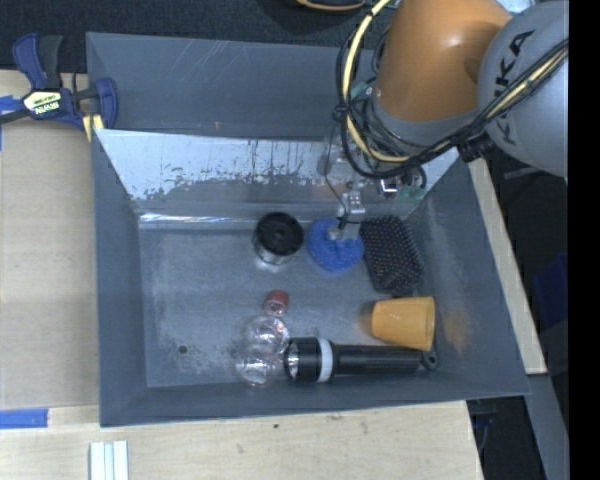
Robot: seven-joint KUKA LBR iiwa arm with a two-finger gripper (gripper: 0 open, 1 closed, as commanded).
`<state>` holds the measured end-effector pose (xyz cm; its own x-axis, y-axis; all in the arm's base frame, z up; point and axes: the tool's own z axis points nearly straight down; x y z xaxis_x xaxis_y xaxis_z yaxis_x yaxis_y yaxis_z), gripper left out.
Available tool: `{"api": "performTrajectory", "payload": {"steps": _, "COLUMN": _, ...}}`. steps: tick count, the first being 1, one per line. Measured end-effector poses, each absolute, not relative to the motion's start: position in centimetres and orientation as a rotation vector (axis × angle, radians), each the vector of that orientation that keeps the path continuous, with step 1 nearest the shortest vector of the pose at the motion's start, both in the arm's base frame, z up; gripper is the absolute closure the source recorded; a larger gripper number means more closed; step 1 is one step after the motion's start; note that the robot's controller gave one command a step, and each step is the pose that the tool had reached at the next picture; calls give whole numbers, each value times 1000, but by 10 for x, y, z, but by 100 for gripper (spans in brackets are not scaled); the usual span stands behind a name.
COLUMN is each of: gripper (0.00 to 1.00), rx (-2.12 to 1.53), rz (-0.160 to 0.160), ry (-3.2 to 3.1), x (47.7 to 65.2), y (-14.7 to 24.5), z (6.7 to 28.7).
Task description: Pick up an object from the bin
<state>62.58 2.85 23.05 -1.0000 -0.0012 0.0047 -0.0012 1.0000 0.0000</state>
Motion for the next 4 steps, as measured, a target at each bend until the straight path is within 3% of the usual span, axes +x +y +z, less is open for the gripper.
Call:
{"api": "performTrajectory", "payload": {"steps": 1, "gripper": 0, "rx": 1, "rz": -1, "ry": -3146, "x": 627, "y": 28, "z": 236}}
{"api": "performTrajectory", "payload": {"steps": 2, "gripper": 0, "rx": 393, "rz": 0, "ry": -3119, "x": 564, "y": 48, "z": 130}}
{"api": "performTrajectory", "payload": {"steps": 3, "gripper": 0, "rx": 440, "rz": -1, "ry": -3117, "x": 520, "y": 82, "z": 161}}
{"api": "performTrajectory", "payload": {"steps": 4, "gripper": 0, "rx": 1142, "rz": 0, "ry": -2933, "x": 551, "y": 89, "z": 119}}
